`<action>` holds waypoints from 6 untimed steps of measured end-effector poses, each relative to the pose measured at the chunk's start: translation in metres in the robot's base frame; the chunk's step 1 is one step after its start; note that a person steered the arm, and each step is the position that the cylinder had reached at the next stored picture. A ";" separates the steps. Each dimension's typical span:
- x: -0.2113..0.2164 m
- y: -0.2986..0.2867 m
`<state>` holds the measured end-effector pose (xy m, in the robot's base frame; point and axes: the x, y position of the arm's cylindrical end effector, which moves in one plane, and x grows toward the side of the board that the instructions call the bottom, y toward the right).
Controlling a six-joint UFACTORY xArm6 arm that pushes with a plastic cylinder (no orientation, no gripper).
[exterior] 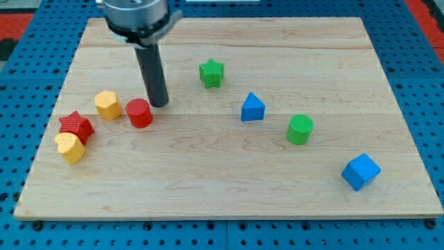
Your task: Move the red star below the yellow hexagon
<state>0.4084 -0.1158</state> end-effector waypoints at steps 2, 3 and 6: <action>-0.010 -0.082; 0.008 -0.127; 0.058 -0.137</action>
